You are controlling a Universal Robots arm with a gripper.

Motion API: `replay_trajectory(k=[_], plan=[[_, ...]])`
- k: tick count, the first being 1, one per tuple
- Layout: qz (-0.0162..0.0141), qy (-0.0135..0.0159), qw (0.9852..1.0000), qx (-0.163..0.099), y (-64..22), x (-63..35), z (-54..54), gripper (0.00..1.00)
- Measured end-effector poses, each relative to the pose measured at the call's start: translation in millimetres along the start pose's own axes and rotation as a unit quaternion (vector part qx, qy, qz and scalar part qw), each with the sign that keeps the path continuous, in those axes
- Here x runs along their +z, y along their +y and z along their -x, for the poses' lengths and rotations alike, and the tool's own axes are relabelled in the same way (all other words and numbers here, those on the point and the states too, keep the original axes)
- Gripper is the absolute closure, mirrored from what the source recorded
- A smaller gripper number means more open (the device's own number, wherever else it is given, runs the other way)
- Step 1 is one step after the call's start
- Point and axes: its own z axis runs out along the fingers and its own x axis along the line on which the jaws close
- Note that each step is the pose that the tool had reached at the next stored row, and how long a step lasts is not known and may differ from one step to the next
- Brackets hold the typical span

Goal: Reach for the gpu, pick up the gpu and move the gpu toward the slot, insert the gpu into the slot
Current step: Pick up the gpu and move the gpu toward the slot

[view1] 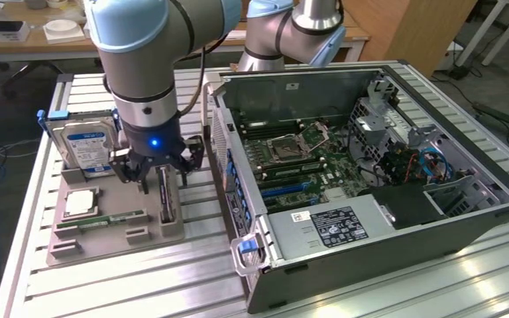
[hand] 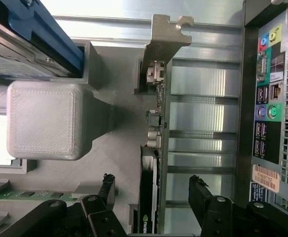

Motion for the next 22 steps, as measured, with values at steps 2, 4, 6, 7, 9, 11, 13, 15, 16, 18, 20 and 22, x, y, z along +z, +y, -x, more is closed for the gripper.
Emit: replay_trajectory(k=[2, 4, 6, 7, 9, 11, 13, 15, 16, 18, 20, 22], plan=[[0.0, 0.0, 1.0, 0.0, -0.1, 3.0, -0.1, 0.29], [0.0, 0.0001, 1.0, 0.0, -0.1, 3.0, -0.2, 0.29], [-0.0001, 0.0001, 1.0, 0.0, -0.1, 3.0, -0.2, 0.29], [0.0, 0.0001, 1.0, 0.0, -0.1, 3.1, -0.2, 0.29], [0.0, 0.0001, 1.0, 0.0, -0.1, 3.1, -0.1, 0.29], [0.0, 0.0, 1.0, 0.0, -0.1, 3.1, -0.1, 0.31], [0.0, 0.0001, 1.0, 0.0, -0.1, 3.1, -0.2, 0.37], [0.0, 0.0, 1.0, 0.0, -0.1, 3.1, -0.1, 0.44], [0.0, 0.0, 1.0, 0.0, -0.1, 3.1, -0.1, 0.44], [0.0, 0.0, 1.0, 0.0, -0.1, 3.1, -0.1, 0.45], [0.0, 0.0, 1.0, 0.0, -0.1, 3.1, -0.1, 0.53], [0.0, 0.0001, 1.0, 0.0, -0.1, 3.1, -0.2, 0.53]])
